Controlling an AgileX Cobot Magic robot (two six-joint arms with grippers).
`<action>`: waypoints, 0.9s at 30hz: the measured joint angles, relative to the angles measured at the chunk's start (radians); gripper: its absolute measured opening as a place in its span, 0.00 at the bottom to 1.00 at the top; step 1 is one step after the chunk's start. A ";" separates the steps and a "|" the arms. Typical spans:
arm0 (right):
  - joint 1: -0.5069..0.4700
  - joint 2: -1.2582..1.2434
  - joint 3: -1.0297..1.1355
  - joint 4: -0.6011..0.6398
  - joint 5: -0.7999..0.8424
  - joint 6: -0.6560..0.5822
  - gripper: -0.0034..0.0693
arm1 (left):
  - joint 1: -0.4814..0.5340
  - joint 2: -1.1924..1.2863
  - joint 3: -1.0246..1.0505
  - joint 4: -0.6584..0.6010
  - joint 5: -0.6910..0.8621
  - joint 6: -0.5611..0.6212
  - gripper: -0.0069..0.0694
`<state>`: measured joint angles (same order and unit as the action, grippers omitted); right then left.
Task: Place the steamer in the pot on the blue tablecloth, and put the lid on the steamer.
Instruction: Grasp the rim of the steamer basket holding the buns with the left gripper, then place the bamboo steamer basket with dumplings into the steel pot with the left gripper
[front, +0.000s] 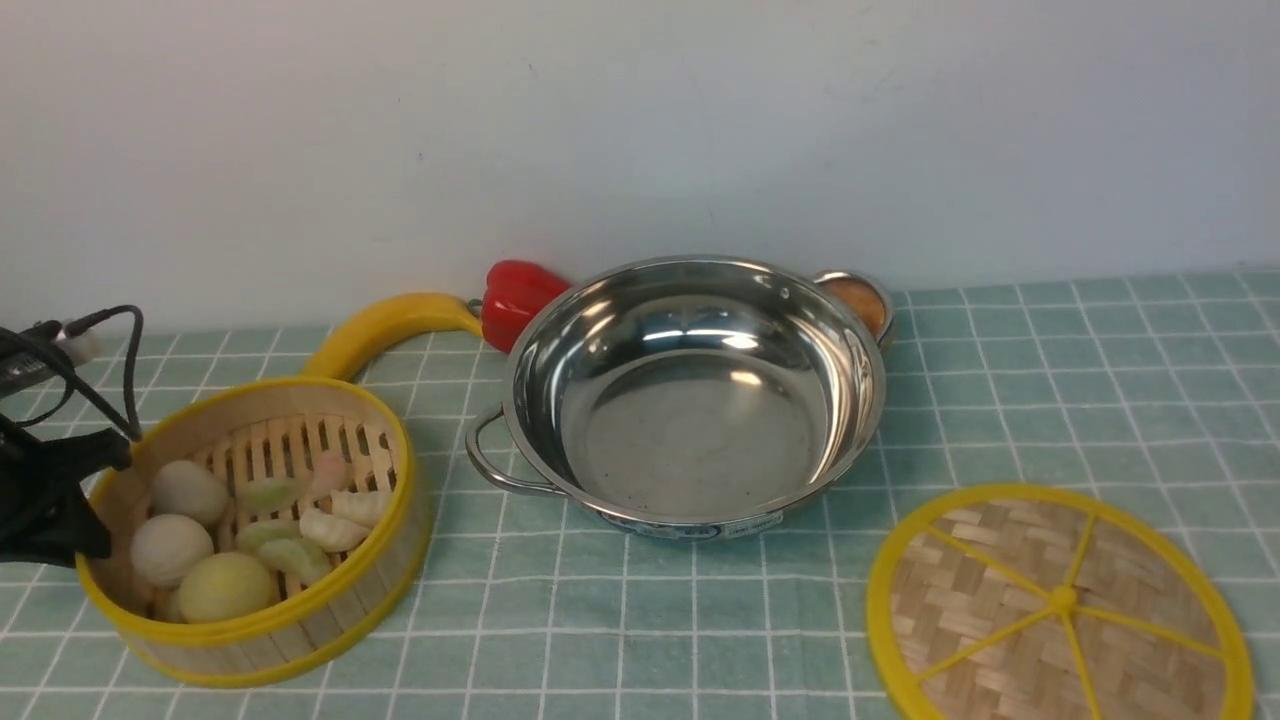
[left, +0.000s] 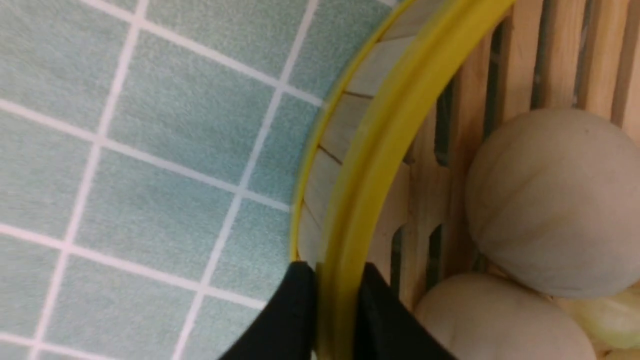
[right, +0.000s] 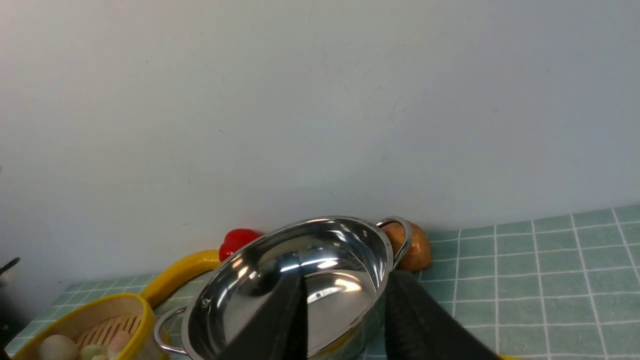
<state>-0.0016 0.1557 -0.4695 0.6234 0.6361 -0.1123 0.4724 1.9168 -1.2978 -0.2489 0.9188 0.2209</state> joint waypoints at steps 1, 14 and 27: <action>0.000 0.000 0.000 0.001 0.000 0.000 0.38 | 0.000 -0.005 -0.018 0.013 0.017 0.000 0.18; 0.000 0.000 0.000 0.001 0.027 0.000 0.38 | -0.016 -0.072 -0.481 0.002 0.286 -0.039 0.20; 0.000 0.000 0.000 0.001 0.062 0.000 0.38 | -0.503 0.030 -0.563 -0.034 0.262 -0.117 0.20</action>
<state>-0.0016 0.1557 -0.4695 0.6249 0.6985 -0.1123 -0.0310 1.9466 -1.8609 -0.2826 1.1804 0.1040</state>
